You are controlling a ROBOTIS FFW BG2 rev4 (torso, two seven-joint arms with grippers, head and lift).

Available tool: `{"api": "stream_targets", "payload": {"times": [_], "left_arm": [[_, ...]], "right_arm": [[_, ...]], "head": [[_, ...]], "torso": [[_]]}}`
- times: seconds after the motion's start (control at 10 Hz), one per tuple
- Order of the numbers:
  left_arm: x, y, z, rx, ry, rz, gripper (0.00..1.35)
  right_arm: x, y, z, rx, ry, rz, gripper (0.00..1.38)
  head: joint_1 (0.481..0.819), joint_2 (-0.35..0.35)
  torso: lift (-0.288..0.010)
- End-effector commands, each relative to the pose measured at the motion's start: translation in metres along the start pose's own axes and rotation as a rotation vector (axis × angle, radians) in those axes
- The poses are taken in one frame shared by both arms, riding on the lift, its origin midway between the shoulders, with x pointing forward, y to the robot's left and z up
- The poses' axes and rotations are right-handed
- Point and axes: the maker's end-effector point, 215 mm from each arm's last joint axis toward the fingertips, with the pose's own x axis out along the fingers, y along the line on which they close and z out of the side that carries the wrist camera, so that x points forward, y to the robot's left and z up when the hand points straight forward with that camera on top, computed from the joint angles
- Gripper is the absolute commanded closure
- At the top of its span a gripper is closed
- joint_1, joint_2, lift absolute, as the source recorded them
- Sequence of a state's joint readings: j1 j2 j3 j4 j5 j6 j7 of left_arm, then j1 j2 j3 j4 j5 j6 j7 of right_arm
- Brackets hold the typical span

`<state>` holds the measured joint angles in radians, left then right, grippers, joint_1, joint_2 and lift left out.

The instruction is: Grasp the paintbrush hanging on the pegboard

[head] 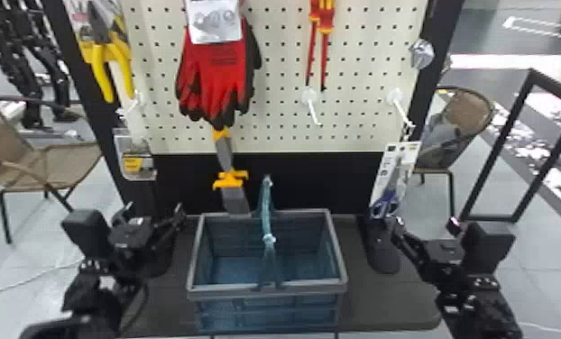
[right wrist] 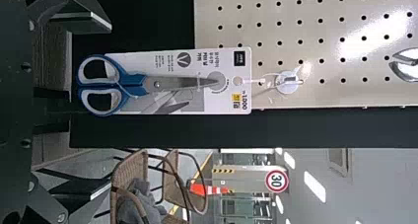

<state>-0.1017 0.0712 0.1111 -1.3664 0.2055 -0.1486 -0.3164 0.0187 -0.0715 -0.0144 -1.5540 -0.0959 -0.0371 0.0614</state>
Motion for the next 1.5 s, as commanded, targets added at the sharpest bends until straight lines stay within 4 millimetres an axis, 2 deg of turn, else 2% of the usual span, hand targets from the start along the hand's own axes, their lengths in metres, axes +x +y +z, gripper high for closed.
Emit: {"api": "stream_targets", "payload": {"times": [0.0,0.2,0.4,0.6,1.0,1.4], "left_arm": [[0.023,-0.004,0.016,-0.006,0.003,-0.045,0.16],[0.049,-0.029,0.019,-0.039,0.042,-0.185,0.16],[0.066,-0.049,0.025,-0.037,0.064,-0.278,0.16],[0.081,-0.067,0.042,-0.022,0.058,-0.38,0.16],[0.094,-0.103,0.052,-0.021,0.08,-0.462,0.16],[0.098,-0.123,0.053,-0.011,0.098,-0.505,0.17]], "right_arm": [[0.0,0.003,0.0,-0.001,0.001,0.007,0.18],[0.002,0.009,0.002,-0.001,-0.006,0.02,0.18],[0.004,0.014,0.005,-0.003,-0.011,0.032,0.18],[0.006,0.018,0.005,-0.003,-0.011,0.043,0.18],[0.008,0.024,0.006,-0.005,-0.012,0.059,0.18],[0.01,0.03,0.005,-0.007,-0.009,0.074,0.18]], "head": [[0.549,0.0],[0.549,0.0],[0.549,0.0],[0.549,0.0],[0.549,0.0],[0.549,0.0]], "torso": [[-0.1],[-0.1],[-0.1],[-0.1],[-0.1],[-0.1]]}}
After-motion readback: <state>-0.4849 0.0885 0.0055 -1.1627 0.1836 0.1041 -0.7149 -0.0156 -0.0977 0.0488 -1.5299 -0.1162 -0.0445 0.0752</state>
